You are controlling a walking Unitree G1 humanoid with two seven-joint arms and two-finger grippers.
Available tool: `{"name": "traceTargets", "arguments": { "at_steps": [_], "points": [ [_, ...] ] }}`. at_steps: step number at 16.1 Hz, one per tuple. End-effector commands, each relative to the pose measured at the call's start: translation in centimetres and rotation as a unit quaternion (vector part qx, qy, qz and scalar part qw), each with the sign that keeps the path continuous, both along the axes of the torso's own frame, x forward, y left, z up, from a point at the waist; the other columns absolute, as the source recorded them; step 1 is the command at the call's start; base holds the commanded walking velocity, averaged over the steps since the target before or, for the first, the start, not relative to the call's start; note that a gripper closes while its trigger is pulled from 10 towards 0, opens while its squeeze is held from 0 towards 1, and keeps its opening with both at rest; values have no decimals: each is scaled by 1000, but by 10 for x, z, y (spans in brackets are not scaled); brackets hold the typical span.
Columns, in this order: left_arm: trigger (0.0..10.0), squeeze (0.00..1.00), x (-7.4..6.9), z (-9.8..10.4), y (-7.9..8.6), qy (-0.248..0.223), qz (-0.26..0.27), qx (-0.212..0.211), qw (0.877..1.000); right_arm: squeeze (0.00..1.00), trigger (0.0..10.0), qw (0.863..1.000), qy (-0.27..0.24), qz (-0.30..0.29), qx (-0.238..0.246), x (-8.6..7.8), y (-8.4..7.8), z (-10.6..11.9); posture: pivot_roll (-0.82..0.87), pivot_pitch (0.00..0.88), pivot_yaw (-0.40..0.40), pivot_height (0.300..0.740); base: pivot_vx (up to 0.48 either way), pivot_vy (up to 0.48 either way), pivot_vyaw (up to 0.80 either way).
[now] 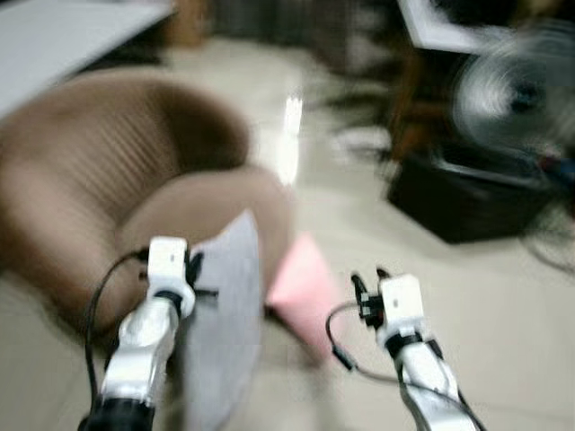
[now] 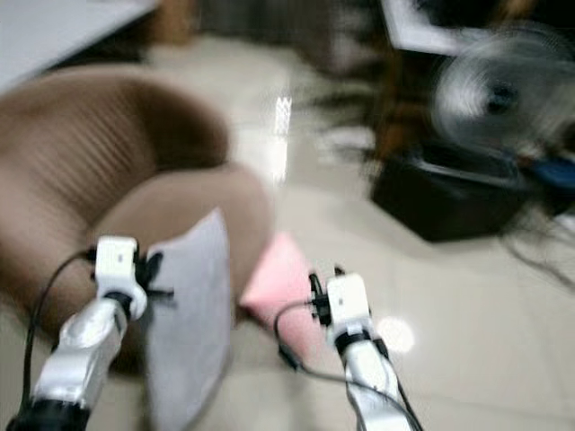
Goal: Move the pillow to the sofa from floor
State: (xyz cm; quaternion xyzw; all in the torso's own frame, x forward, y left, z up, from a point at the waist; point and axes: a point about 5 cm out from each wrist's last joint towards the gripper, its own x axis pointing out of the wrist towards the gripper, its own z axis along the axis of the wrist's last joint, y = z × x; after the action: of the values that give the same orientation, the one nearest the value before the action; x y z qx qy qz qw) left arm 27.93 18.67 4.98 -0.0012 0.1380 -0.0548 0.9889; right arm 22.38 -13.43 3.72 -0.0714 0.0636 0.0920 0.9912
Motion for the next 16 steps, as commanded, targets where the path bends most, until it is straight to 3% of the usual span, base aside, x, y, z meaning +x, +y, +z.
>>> {"name": "traceTargets", "arguments": {
  "at_steps": [1, 4, 6, 9, 10, 11, 14, 16],
  "points": [
    [0, 0, 6, 10, -5, -28, -12, 6, 1000, 0, 10000, 1000, 4, -10, -4, 1, -6, -2, 48, 11, -11, 740, 446, 0, 0],
    [0, 0, 7, 10, -5, -27, -7, 6, 1000, 0, 10000, 1000, 8, -4, -11, 3, -6, -5, 46, 12, -10, 740, 446, 0, 0],
    [0, 0, 8, 11, -5, -29, -8, 7, 1000, 82, 10000, 1000, 1, -2, -13, 3, -6, -5, 47, 12, -12, 740, 454, 0, 663],
    [0, 0, 6, 14, -16, -42, -38, 17, 998, 122, 10000, 1000, 7, -9, 0, 3, -8, -10, 49, 14, -14, 740, 447, 0, 644],
    [0, 0, 5, 14, -17, -42, -39, 17, 998, 122, 10000, 1000, 6, -12, 9, 3, -8, -10, 49, 14, -13, 740, 439, 0, 619],
    [0, 0, 5, 14, -18, -42, -41, 25, 998, 16, 10000, 1000, 14, -14, -3, 3, -9, -13, 49, 17, -12, 740, 0, 0, 0],
    [0, 0, 7, 18, -19, -54, -38, 36, 997, 0, 10000, 1000, 17, -12, -9, 4, -9, -16, 48, 19, -12, 740, 0, 0, 0],
    [0, 0, 15, 36, -19, -81, -34, 41, 995, 0, 10000, 1000, 24, -13, -11, 2, -12, -20, 54, 20, -13, 740, 0, 0, 0]
  ]
}}
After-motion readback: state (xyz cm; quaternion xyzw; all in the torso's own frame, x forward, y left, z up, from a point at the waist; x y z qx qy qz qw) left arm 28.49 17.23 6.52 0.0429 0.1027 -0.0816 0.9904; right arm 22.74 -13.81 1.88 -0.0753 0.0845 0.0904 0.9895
